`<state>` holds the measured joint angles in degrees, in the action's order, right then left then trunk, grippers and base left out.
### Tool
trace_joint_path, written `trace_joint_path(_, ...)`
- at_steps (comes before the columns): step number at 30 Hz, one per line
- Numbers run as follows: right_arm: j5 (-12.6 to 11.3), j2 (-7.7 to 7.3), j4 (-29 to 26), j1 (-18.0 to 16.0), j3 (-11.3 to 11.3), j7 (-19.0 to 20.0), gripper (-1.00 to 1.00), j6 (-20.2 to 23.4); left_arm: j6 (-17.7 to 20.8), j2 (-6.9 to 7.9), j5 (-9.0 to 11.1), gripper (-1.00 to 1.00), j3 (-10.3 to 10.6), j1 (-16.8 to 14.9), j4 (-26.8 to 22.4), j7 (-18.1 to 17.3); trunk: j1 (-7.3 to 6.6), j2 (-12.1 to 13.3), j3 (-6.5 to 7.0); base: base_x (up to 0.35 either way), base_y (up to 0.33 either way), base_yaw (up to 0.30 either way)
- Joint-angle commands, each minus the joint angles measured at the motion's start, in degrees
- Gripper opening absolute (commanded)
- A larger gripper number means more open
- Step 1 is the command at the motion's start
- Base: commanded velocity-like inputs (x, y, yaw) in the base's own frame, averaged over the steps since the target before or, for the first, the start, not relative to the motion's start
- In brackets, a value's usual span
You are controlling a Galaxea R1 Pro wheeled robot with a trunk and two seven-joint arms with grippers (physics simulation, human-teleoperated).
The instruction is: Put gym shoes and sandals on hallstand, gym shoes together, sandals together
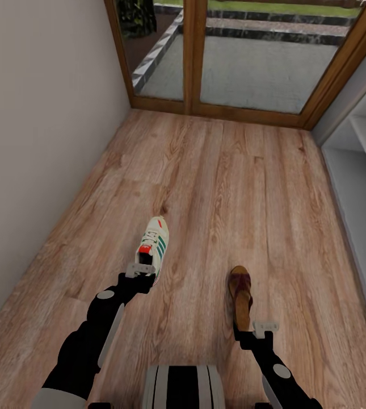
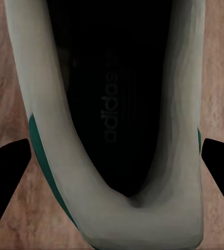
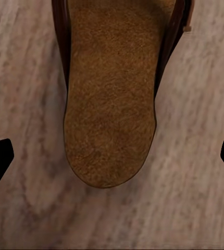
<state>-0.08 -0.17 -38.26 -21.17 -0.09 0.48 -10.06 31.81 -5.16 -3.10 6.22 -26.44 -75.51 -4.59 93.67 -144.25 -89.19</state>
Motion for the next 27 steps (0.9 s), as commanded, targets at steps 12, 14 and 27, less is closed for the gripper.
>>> trace_joint_path(12, 0.0, -0.01, 0.0, 0.0, 0.0, 0.1, 1.0, -0.2, 0.3, -0.02, -0.3, -1.0, -0.1, 0.0, -0.1, -0.3, 0.19, -0.1, -2.66, 0.0, 0.0, 0.0)
trace_joint_path(14, 0.0, -0.01, 0.0, 0.0, 0.0, 0.1, 1.0, -0.2, 0.3, -0.02, -0.3, -1.0, -0.1, 0.0, -0.1, -0.3, 0.19, -0.1, -2.68, 0.0, 0.0, 0.0)
trace_joint_path(27, 0.0, -0.01, 0.0, 0.0, 0.0, 0.1, 1.0, -0.2, 0.3, -0.02, -0.3, -1.0, -0.1, 0.0, -0.1, -0.3, 0.19, -0.1, -2.69, 0.096, 0.0, 0.0)
